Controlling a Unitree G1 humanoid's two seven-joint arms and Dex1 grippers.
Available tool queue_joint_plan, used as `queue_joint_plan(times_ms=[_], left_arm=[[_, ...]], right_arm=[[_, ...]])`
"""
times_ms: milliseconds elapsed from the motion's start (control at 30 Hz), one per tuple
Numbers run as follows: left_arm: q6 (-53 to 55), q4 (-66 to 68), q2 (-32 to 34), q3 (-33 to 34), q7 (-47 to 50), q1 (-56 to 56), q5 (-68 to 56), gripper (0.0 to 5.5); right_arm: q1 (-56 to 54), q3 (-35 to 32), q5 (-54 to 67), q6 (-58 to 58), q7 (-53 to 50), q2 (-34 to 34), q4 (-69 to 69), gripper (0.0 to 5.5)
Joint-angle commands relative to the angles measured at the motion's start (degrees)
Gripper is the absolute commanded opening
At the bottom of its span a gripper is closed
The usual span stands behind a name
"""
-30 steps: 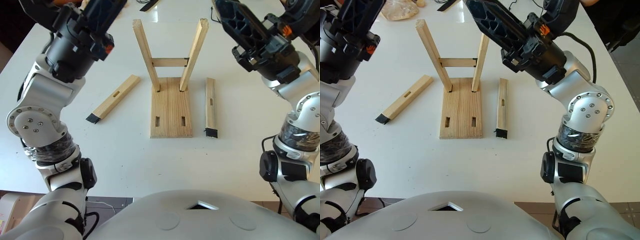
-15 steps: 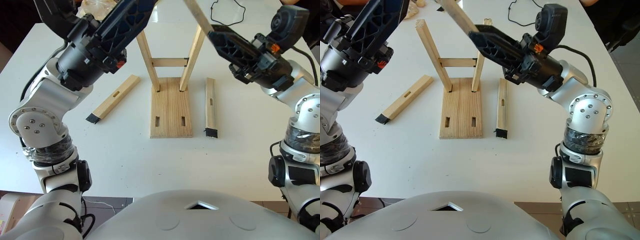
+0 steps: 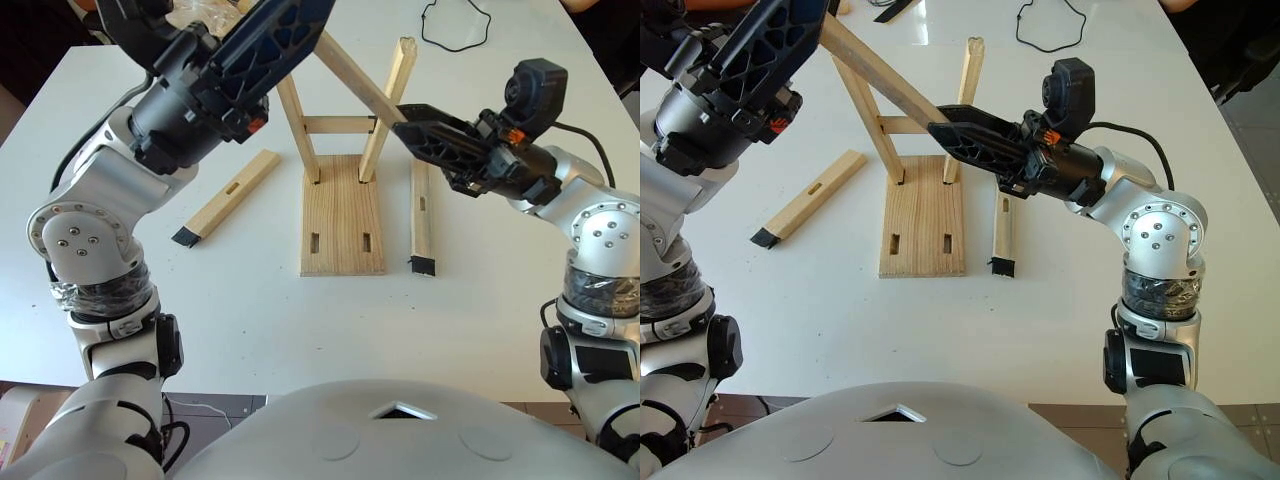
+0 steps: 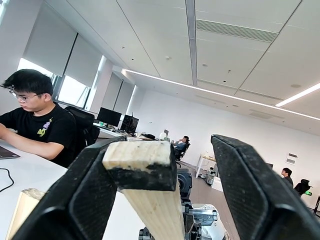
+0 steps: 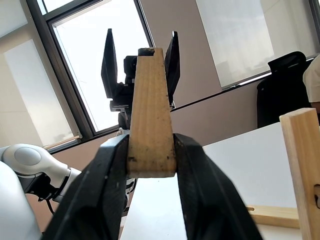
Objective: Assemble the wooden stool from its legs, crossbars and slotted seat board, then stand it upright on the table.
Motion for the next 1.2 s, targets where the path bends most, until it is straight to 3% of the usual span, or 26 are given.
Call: queue_joint_plan(times_ms=[33, 367, 733, 767, 933, 1067, 1200], left_arm=[[-0.55, -0.1, 0.06, 0.04, -0.9, -1.07, 0.66, 2.88], [-0.84, -0.58, 0.58, 0.53, -2.53, -0.14, 2.58, 1.4], [-2.18, -2.12, 0.54, 1.2, -2.5, 0.36, 2.32, 1.38], [-2.54, -2.08, 0.4, 1.28, -2.27, 0.33, 2.52, 1.36], [-4.24, -0.78, 0.1, 2.42, -1.76, -0.33, 4.94, 1.35], [-4.97, 0.33, 4.46, 5.54, -4.36, 2.57, 11.73, 1.34], [-7.34, 1.47, 14.29, 9.6, -15.58, 11.42, 25.1, 1.34]], right_arm=[[0.51, 0.0, 0.15, 0.51, 0.24, -0.46, -0.54, 1.31], [0.6, -0.26, -0.03, 0.8, 0.72, -0.91, -0.16, 1.31], [-2.78, -3.68, 2.94, 0.95, -4.64, 0.11, 4.56, 1.31], [-2.14, -3.09, 1.09, -0.68, -3.6, 0.2, 3.62, 1.67], [-0.56, -2.2, -3.62, -3.34, -3.07, -0.25, 3.3, 2.47], [-2.49, -6.59, -3.46, -5.09, -8.59, 1.17, 7.55, 2.8], [-1.94, -8.95, -6.68, -9.41, -13.87, 2.75, 6.38, 2.8]])
